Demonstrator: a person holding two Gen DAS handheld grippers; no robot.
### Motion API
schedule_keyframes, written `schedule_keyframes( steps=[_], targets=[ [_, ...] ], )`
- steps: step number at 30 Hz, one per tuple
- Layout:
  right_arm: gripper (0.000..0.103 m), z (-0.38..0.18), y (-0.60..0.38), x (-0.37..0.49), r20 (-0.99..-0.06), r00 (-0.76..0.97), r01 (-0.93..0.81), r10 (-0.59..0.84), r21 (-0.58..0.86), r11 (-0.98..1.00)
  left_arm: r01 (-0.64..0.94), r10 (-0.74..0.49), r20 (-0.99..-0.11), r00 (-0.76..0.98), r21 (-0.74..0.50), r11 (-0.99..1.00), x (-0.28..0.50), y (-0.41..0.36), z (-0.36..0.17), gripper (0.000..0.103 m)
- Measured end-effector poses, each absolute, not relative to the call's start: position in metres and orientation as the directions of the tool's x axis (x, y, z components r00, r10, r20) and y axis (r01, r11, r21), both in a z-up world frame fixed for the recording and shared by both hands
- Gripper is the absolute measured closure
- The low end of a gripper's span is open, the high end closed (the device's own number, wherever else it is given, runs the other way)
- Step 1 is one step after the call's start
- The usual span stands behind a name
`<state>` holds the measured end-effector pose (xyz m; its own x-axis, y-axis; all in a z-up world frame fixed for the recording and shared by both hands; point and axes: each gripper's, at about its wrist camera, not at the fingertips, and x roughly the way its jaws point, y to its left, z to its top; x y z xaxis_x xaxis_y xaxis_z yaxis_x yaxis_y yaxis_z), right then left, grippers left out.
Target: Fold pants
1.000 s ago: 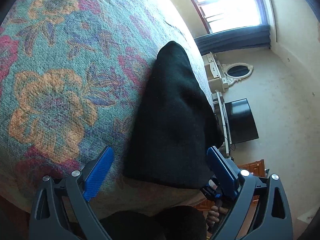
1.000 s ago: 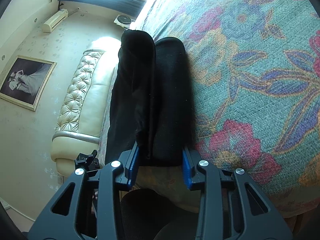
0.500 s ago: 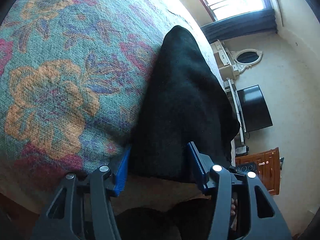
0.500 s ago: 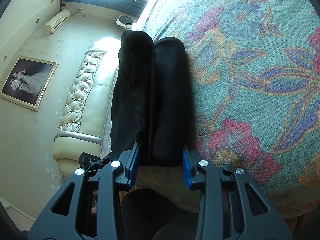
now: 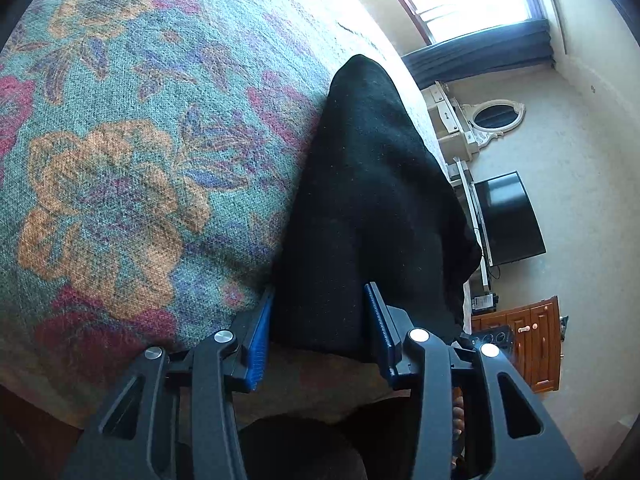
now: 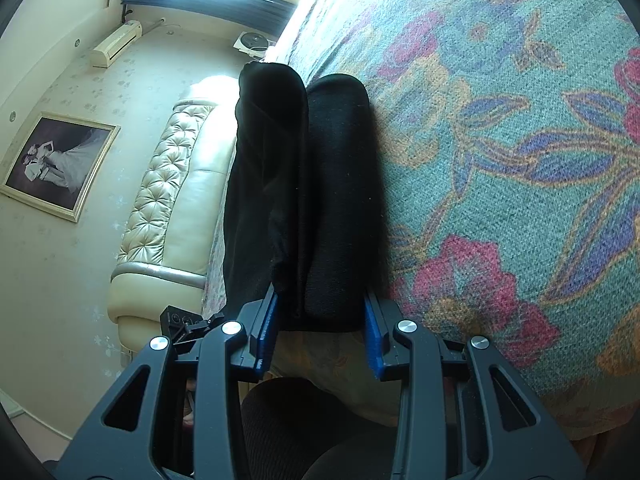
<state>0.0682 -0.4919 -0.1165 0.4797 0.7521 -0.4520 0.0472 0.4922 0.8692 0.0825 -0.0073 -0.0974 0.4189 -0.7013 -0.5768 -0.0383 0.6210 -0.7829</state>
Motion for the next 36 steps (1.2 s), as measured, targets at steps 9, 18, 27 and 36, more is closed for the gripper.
schedule_keyframes(
  steps=[9,18,27,36],
  targets=[
    [0.05,-0.113,-0.504,0.066,-0.451,0.462,0.033,0.764,0.87,0.493,-0.026,-0.657,-0.624,0.423,-0.733,0.68,0.086,-0.008,-0.083,0.05],
    [0.011,-0.089,-0.53,0.09,-0.483,0.517,0.016,0.707,0.831,0.555,0.053,-0.551,-0.573,0.607,-0.663,0.747,0.092,0.028,-0.055,0.017],
    [0.008,-0.1,-0.521,0.157,-0.459,0.492,0.013,0.74,0.854,0.521,0.103,-0.639,-0.58,0.505,-0.694,0.712,0.166,0.015,-0.087,0.017],
    [0.004,-0.107,-0.519,0.207,-0.351,0.463,-0.015,0.814,0.915,0.403,0.178,-0.695,-0.564,0.446,-0.705,0.686,0.224,-0.014,-0.092,0.017]
  ],
)
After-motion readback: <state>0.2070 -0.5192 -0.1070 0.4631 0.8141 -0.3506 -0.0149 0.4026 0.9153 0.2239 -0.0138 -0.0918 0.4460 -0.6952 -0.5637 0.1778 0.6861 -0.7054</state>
